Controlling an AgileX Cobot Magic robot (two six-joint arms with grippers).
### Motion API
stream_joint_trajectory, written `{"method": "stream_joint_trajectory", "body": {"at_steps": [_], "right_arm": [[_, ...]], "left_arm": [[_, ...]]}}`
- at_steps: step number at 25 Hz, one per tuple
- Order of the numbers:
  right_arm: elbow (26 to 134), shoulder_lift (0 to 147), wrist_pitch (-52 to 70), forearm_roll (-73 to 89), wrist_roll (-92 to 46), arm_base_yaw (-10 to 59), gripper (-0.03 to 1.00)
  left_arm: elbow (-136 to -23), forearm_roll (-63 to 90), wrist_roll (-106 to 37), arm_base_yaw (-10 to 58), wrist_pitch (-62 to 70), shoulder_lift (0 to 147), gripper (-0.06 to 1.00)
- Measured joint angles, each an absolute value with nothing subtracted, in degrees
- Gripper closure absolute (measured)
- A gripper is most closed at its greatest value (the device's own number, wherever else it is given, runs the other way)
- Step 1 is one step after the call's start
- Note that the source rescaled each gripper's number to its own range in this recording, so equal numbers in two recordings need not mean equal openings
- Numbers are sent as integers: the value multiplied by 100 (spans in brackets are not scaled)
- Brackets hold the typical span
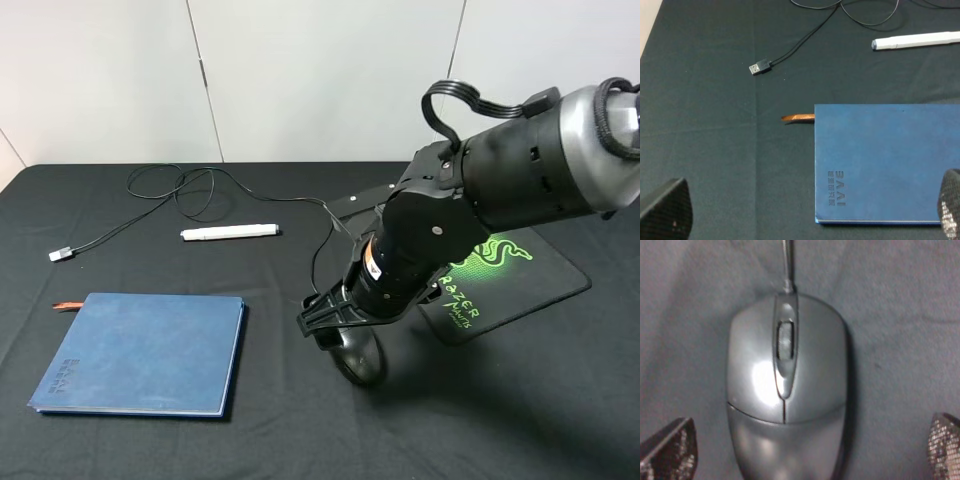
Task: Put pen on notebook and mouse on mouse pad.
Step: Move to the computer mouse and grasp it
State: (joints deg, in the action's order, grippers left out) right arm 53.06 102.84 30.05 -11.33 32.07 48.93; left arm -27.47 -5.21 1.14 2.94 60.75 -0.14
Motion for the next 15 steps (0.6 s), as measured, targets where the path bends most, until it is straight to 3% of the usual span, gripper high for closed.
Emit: {"method": "stream_joint_trajectory", "body": {"at_steps": [15], "right_arm": [[5507,11050,2791,-1200,3034,4893,-3]], "left_arm": [[-2747,-521,114,294,6075,-14,-3]]}}
